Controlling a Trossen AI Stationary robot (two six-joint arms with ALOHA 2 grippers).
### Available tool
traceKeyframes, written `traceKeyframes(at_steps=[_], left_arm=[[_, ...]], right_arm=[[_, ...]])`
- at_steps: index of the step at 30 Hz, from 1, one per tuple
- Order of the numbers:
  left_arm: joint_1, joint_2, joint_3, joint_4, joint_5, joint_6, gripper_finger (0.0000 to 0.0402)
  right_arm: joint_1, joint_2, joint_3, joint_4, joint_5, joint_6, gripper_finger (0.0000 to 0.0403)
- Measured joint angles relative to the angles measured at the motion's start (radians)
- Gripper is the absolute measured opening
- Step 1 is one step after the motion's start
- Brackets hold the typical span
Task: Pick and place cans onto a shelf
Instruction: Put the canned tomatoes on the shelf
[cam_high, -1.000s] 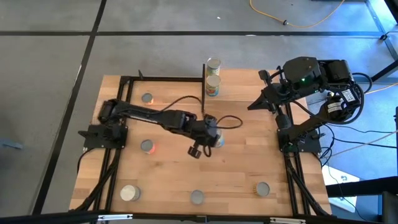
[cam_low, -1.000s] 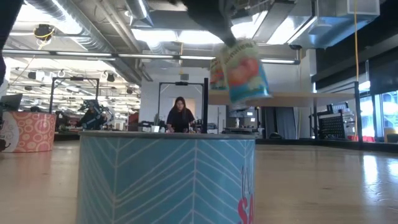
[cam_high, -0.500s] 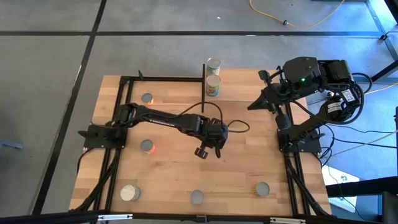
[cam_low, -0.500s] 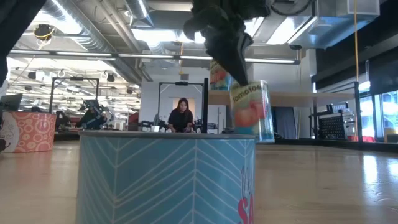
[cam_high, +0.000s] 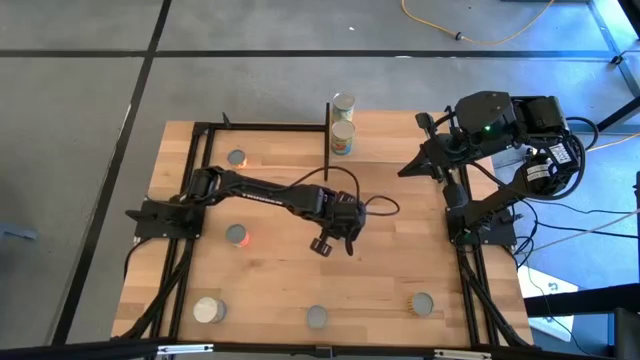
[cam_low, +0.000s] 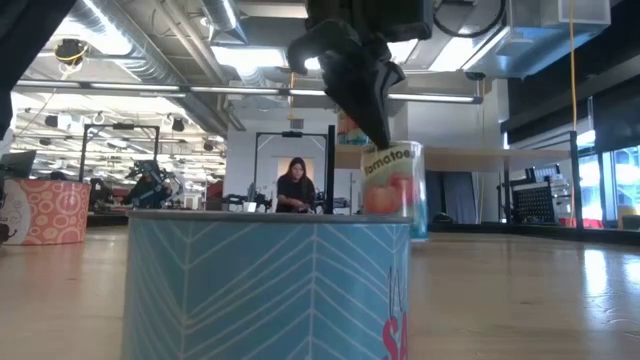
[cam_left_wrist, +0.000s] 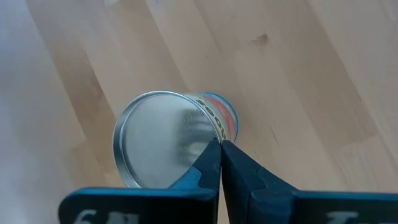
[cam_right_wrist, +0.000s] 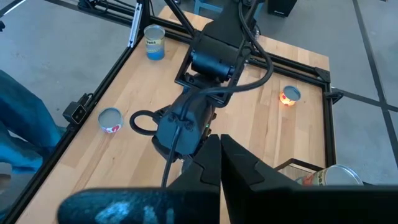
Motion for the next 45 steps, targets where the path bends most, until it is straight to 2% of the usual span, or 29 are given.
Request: traceKeyframes(at_steps=[15, 26, 30, 35, 40, 45], left_arm=[[0.000, 0.001, 0.000, 0.000, 0.011, -0.027, 0.0001], [0.000, 0.007, 0.000, 0.032, 0.001, -0.027, 0.0052], [-0.006, 0.004, 0.005, 0.029, -0.075, -0.028, 0.0056], [-0.024, 0.004, 0.098, -0.046, -0.170, -0.028, 0.0054], [-0.040, 0.003, 0.269, -0.221, -0.168, -0.063, 0.0049], [-0.038, 0.002, 0.441, -0.436, -0.165, -0.183, 0.0044]], right_arm=[[0.000, 0.000, 0.000, 0.000, 0.000, 0.000, 0.0003], [0.000, 0.000, 0.000, 0.000, 0.000, 0.000, 0.0003], [0.000, 0.000, 0.000, 0.000, 0.000, 0.000, 0.0003], [0.000, 0.000, 0.000, 0.000, 0.000, 0.000, 0.0003], [0.000, -0.001, 0.000, -0.001, 0.000, 0.000, 0.0003], [0.000, -0.002, 0.001, -0.026, 0.000, -0.011, 0.0003]])
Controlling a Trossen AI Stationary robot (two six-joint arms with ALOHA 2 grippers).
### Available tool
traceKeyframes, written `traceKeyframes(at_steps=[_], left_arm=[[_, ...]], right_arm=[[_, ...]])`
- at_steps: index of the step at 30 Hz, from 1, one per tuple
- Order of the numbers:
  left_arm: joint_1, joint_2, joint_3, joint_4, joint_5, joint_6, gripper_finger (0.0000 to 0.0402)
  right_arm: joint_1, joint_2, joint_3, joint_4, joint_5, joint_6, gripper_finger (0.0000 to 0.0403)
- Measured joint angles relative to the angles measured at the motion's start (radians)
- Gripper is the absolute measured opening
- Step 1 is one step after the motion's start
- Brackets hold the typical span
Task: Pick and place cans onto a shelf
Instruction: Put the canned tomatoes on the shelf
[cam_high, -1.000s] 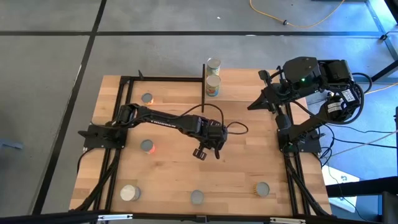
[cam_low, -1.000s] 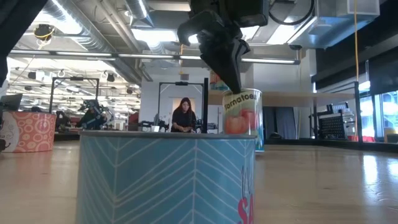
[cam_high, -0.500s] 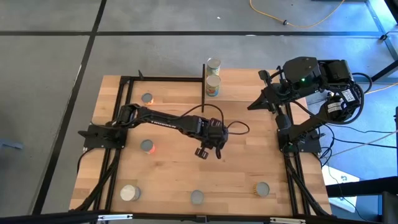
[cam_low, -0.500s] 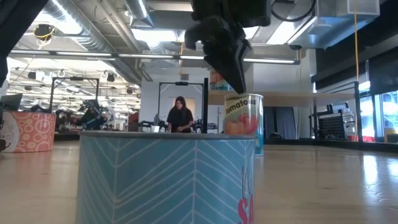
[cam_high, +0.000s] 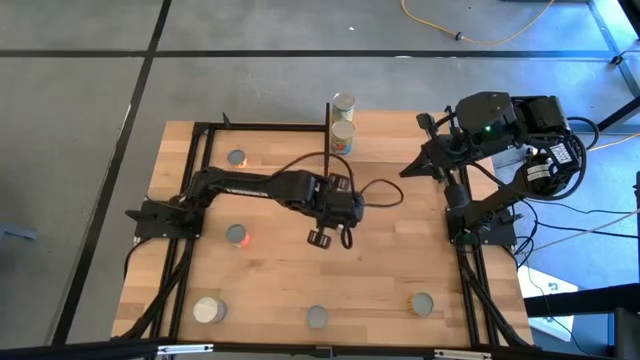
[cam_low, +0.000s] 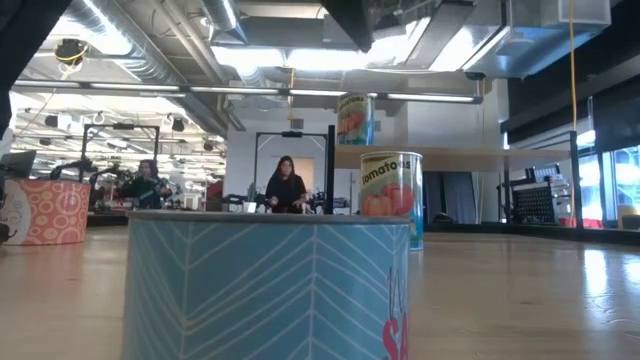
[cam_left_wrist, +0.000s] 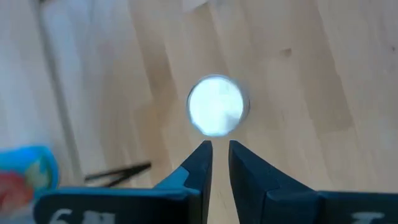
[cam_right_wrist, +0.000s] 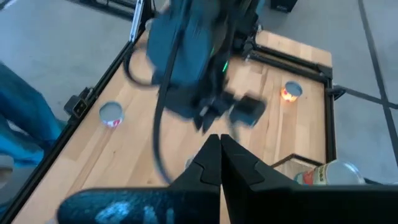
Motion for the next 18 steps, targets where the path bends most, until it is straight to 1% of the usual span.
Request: traceKeyframes(at_steps=[1, 2, 4, 6, 13, 15, 18], left_arm=[[0.001, -0.001, 0.024, -0.029, 0.000, -0.026, 0.0039], [0.001, -0.012, 0.023, -0.041, -0.004, -0.047, 0.0033], [0.001, -0.056, -0.010, -0.061, -0.005, -0.084, 0.0017], [-0.003, -0.092, -0.015, -0.078, -0.007, -0.133, 0.0005], [-0.030, -0.217, -0.018, -0.178, -0.034, -0.195, 0.0001], [-0.035, -0.259, -0.017, -0.192, -0.038, -0.221, 0.0002], [-0.049, -0.320, -0.018, -0.236, -0.071, -0.261, 0.0001]], right_arm=[[0.000, 0.000, 0.000, -0.013, 0.000, -0.006, 0.0003], [0.000, 0.000, 0.000, -0.021, 0.000, -0.008, 0.0003], [0.000, 0.000, 0.000, -0.021, 0.000, -0.008, 0.0003], [0.000, 0.000, 0.000, -0.020, -0.001, -0.007, 0.0003], [0.004, 0.001, -0.008, -0.023, -0.009, -0.005, 0.0003], [0.014, 0.002, -0.029, -0.025, -0.016, -0.004, 0.0003], [0.039, 0.002, -0.090, -0.025, -0.019, -0.003, 0.0003]])
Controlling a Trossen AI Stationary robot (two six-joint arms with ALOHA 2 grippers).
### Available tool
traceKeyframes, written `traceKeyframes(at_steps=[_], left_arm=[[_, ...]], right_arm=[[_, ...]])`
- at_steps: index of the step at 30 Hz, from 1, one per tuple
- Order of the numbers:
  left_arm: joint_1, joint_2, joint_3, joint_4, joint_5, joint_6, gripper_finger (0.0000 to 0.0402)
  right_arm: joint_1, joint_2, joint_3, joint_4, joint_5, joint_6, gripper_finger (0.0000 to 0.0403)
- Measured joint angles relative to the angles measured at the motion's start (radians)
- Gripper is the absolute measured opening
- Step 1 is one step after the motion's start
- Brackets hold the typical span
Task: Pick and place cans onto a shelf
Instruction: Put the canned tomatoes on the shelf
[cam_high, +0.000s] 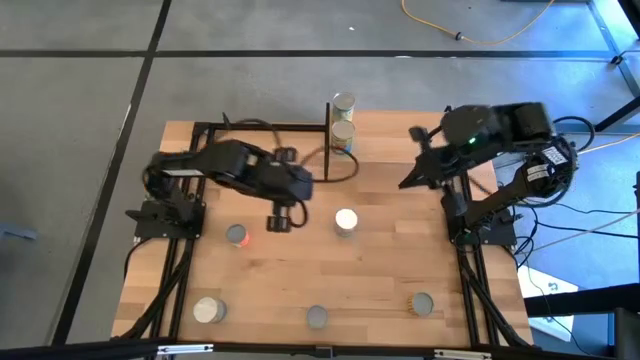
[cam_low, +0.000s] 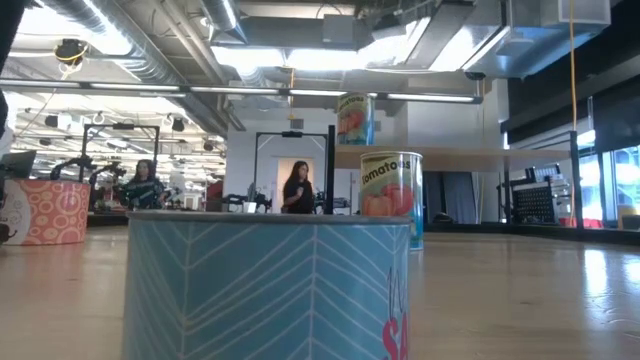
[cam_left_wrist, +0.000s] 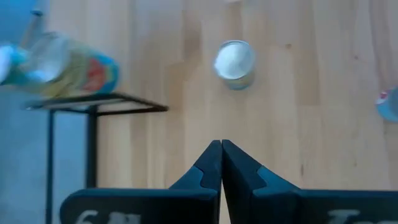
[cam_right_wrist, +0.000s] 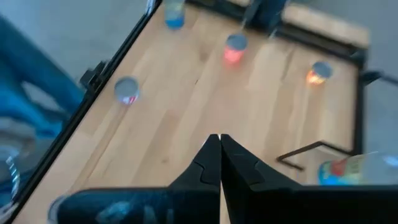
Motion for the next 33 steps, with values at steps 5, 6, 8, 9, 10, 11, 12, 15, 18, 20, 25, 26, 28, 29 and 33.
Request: traceKeyframes(at_steps=[5, 6, 8, 9, 10, 11, 12, 15, 18, 20, 25, 26, 28, 29, 33], left_arm=[[-0.042, -0.141, -0.045, -0.001, -0.019, -0.024, 0.0001], [-0.051, -0.173, -0.064, -0.001, -0.027, -0.037, 0.0001], [-0.071, -0.242, -0.121, -0.003, -0.052, -0.078, 0.0001], [-0.082, -0.274, -0.152, -0.002, -0.062, -0.095, 0.0001], [-0.092, -0.305, -0.185, -0.001, -0.073, -0.108, 0.0001], [-0.104, -0.333, -0.218, -0.001, -0.083, -0.125, 0.0001], [-0.115, -0.362, -0.252, 0.000, -0.093, -0.142, 0.0001], [-0.152, -0.442, -0.362, 0.011, -0.127, -0.186, 0.0001], [-0.188, -0.513, -0.473, 0.026, -0.139, -0.221, 0.0001], [-0.209, -0.560, -0.549, 0.052, -0.139, -0.251, 0.0001], [-0.248, -0.661, -0.707, 0.133, -0.138, -0.261, 0.0001], [-0.255, -0.678, -0.730, 0.139, -0.137, -0.260, 0.0001], [-0.262, -0.706, -0.769, 0.141, -0.137, -0.261, 0.0001], [-0.263, -0.718, -0.786, 0.144, -0.138, -0.263, 0.0000], [-0.263, -0.755, -0.846, 0.149, -0.144, -0.289, 0.0001]], right_arm=[[0.038, 0.002, -0.127, 0.059, 0.000, 0.059, 0.0003], [0.040, 0.002, -0.151, 0.076, 0.000, 0.079, 0.0003], [0.041, 0.002, -0.193, 0.123, -0.001, 0.126, 0.0006], [0.040, 0.002, -0.214, 0.152, 0.000, 0.153, 0.0008], [0.040, 0.002, -0.235, 0.183, 0.000, 0.188, 0.0012], [0.039, 0.002, -0.256, 0.221, 0.001, 0.225, 0.0015], [0.039, 0.002, -0.275, 0.264, 0.002, 0.264, 0.0019], [0.037, 0.002, -0.323, 0.365, 0.004, 0.335, 0.0028], [0.037, 0.002, -0.365, 0.412, 0.017, 0.365, 0.0037], [0.037, 0.002, -0.391, 0.433, 0.063, 0.401, 0.0045], [0.037, 0.006, -0.466, 0.441, 0.171, 0.479, 0.0071], [0.037, 0.006, -0.482, 0.448, 0.191, 0.498, 0.0075], [0.037, 0.008, -0.511, 0.457, 0.219, 0.523, 0.0080], [0.037, 0.009, -0.526, 0.460, 0.229, 0.534, 0.0082], [0.037, 0.015, -0.601, 0.504, 0.241, 0.544, 0.0082]])
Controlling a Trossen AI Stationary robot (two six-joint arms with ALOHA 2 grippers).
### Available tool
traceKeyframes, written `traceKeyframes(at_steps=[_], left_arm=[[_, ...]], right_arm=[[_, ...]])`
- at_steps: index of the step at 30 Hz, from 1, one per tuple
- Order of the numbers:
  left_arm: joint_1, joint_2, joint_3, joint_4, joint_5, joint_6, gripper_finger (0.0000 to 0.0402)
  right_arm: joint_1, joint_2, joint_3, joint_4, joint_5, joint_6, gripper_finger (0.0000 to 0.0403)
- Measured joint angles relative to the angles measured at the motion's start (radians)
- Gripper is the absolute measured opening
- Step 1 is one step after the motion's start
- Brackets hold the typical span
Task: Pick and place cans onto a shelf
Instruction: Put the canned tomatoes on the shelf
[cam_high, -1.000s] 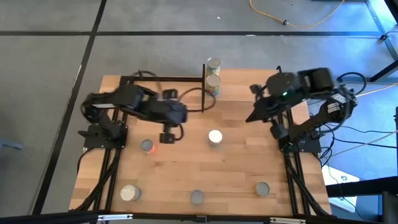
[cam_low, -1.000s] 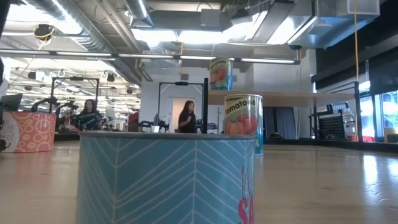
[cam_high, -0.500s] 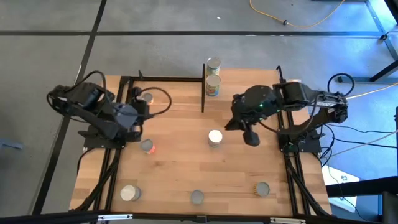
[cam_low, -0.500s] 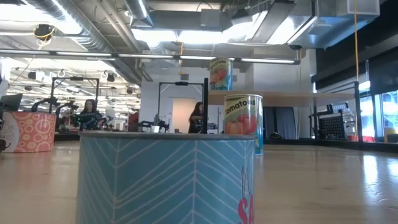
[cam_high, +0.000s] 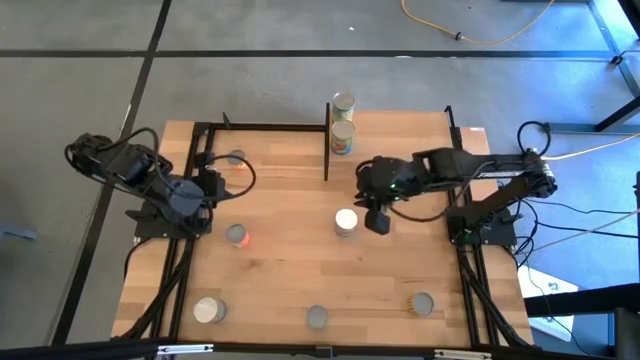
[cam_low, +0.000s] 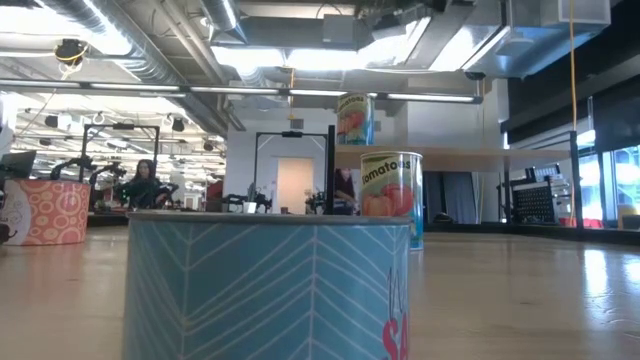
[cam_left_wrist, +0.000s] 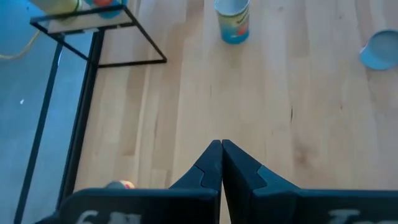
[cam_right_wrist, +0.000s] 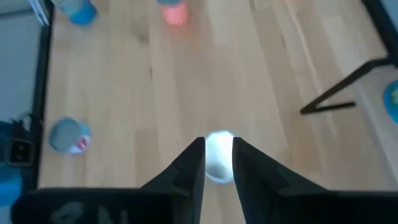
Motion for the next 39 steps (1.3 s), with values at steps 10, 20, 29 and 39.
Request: traceKeyframes(at_steps=[10, 20, 29, 39], left_arm=[[0.000, -0.022, -0.054, 0.008, -0.028, -0.054, 0.0001], [0.001, -0.022, -0.054, 0.043, -0.082, -0.054, 0.0001], [0.001, -0.022, -0.054, 0.045, -0.084, -0.098, 0.0001], [0.001, -0.022, -0.054, 0.045, -0.115, -0.142, 0.0001]], right_arm=[[0.000, 0.012, -0.226, 0.153, 0.094, -0.190, 0.0083], [-0.029, 0.012, -0.410, 0.362, 0.094, -0.108, 0.0083], [-0.087, 0.012, -0.467, 0.422, 0.032, -0.053, 0.0083], [-0.130, 0.012, -0.514, 0.452, -0.034, 0.006, 0.0083]])
